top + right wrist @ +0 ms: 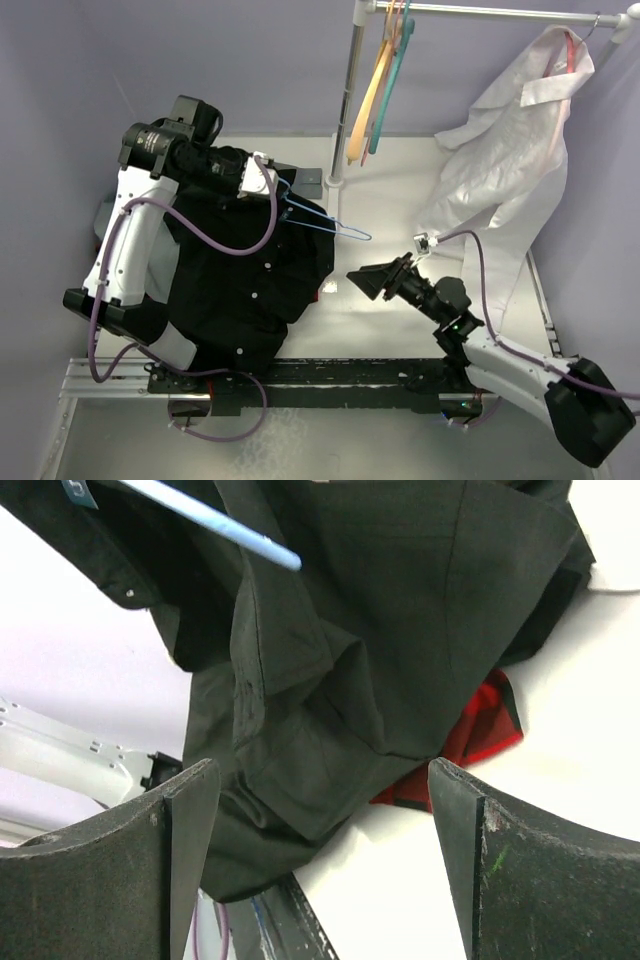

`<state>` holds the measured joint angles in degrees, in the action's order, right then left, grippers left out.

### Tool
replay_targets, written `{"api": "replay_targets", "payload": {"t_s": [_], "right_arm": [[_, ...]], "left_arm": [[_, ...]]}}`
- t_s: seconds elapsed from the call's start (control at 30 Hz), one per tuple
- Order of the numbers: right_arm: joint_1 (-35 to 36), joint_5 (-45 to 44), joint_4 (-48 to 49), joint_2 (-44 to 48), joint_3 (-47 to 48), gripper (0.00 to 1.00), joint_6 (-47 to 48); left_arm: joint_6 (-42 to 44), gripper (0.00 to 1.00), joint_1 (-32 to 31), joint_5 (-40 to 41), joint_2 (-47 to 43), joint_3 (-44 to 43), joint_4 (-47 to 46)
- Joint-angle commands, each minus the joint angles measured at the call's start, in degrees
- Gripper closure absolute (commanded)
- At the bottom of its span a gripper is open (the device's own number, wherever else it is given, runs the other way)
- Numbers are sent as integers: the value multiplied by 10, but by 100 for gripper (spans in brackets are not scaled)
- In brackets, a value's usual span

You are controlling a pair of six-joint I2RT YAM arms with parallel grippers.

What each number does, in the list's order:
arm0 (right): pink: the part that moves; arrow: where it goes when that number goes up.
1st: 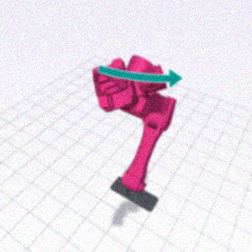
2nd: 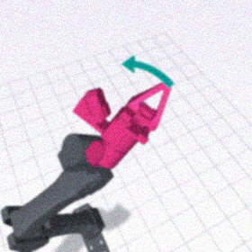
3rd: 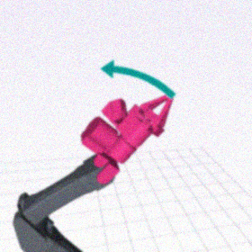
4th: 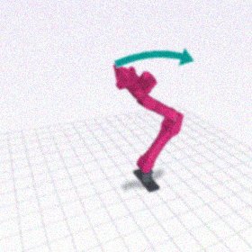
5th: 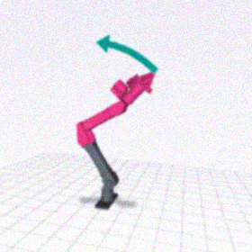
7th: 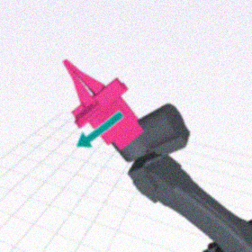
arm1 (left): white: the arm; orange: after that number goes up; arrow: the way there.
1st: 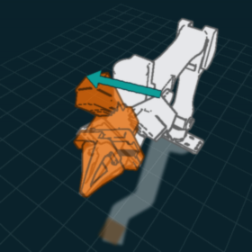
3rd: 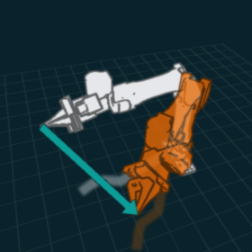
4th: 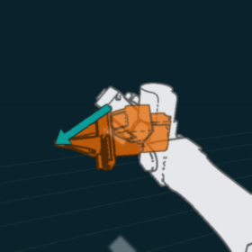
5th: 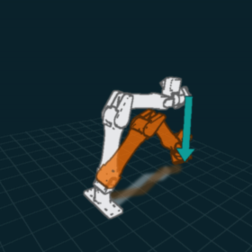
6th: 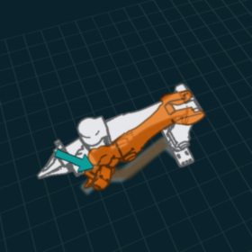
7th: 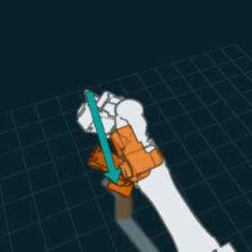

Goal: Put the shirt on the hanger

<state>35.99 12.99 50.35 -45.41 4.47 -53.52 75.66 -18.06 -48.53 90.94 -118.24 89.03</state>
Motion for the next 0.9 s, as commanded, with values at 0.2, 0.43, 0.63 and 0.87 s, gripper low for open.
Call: {"api": "replay_targets", "payload": {"t_s": [0.2, 0.43, 0.63, 0.87], "right_arm": [[23, 20, 265, -179, 58, 20, -11], [49, 9, 374, -266, 61, 23, -42], [79, -16, 504, -395, 81, 30, -84], [102, -63, 577, -488, 106, 68, -113]], "left_arm": [[-6, 100, 3, -8, -27, -2, -4], [-5, 100, 3, -12, -28, 0, -4], [-8, 100, 3, -12, -28, -2, -4], [-12, 100, 4, -8, -32, -7, -4]]}}
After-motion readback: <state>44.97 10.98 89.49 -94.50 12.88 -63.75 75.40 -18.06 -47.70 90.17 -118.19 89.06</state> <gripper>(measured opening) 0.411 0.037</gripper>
